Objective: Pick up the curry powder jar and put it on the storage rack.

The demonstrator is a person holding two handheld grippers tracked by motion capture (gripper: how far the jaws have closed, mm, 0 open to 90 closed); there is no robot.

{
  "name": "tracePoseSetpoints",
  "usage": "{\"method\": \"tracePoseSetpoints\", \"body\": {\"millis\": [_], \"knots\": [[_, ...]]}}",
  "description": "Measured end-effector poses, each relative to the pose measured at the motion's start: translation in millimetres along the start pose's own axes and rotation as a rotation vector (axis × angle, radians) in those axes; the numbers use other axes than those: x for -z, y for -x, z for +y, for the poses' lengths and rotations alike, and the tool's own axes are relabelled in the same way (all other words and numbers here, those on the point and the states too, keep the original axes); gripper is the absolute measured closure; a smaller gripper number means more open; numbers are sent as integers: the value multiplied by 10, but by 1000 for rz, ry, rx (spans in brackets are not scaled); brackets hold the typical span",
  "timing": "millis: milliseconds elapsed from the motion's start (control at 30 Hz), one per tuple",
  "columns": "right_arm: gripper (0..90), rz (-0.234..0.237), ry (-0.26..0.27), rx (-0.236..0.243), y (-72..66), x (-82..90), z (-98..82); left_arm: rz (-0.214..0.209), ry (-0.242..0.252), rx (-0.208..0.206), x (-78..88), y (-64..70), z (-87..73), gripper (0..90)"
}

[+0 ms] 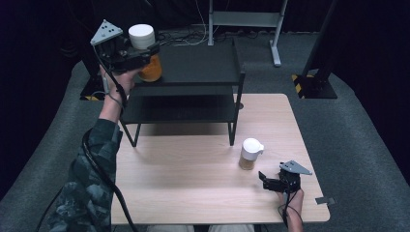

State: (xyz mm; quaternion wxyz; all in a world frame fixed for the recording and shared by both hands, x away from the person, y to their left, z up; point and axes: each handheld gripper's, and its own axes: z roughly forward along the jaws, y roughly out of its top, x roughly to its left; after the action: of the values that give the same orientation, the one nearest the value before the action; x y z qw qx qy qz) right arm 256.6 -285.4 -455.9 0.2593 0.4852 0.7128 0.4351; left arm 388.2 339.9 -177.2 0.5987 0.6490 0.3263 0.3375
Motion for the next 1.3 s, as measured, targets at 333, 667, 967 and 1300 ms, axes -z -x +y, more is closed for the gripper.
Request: {"method": "tracePoseSetpoints", "body": {"millis": [333,667,967,1300], "knots": [[6,1,2,0,2,0,-2,-16,8,23,-10,-126,-99,348],[7,-2,3,1,-5,2,-5,-17,-26,27,-16,-143,-17,347],[7,-1,5,0,-1,3,-8,-13,-41,23,-22,-137,23,344],[7,-2,4,1,-3,2,-7,-10,-51,18,-29,-131,53,340]]}}
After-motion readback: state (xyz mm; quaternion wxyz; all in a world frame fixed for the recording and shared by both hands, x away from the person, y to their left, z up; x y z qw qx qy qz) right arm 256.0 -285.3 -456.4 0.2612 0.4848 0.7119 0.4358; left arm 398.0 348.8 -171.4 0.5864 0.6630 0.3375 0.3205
